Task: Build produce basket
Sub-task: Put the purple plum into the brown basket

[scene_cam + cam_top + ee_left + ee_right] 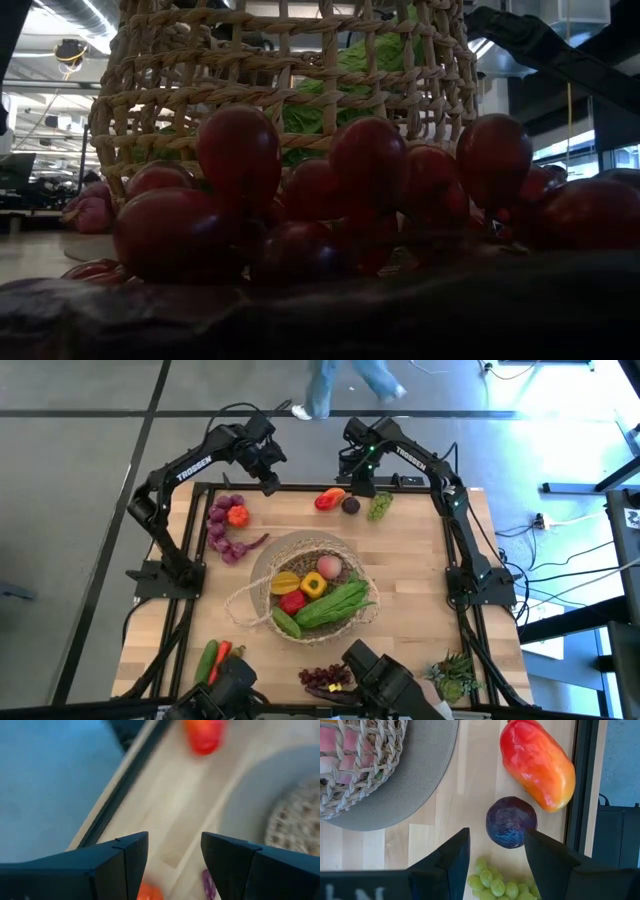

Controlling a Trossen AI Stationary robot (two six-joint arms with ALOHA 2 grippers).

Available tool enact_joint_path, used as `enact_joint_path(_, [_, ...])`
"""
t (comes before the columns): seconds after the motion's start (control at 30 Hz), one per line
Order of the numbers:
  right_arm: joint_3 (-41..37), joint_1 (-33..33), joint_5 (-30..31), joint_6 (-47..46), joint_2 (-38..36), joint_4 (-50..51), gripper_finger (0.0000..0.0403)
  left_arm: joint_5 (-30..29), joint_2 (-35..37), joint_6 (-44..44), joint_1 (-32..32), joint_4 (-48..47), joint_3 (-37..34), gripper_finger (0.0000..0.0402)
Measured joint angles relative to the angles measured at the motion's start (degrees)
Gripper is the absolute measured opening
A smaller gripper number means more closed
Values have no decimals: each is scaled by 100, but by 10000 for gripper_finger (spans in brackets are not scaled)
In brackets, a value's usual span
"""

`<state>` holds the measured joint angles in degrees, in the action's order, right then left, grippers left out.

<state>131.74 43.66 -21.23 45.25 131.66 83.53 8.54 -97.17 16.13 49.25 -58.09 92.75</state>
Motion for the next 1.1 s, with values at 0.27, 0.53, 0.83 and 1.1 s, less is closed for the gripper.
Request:
enact_joint_path(0.27, [0,0,1,2,0,2,180,1351,0,1250,-34,-43,0,171])
enact_joint_path(0.53, [0,0,2,2,0,2,180,1301,0,1407,-32,-1,0,171])
enact_joint_path(0.83, [0,0,0,2,0,2,180,1296,0,1405,-32,161,0,171])
enact_joint_path(1.1, [0,-2,-2,-173,0,-14,180,1293,1,1405,-32,208,0,171])
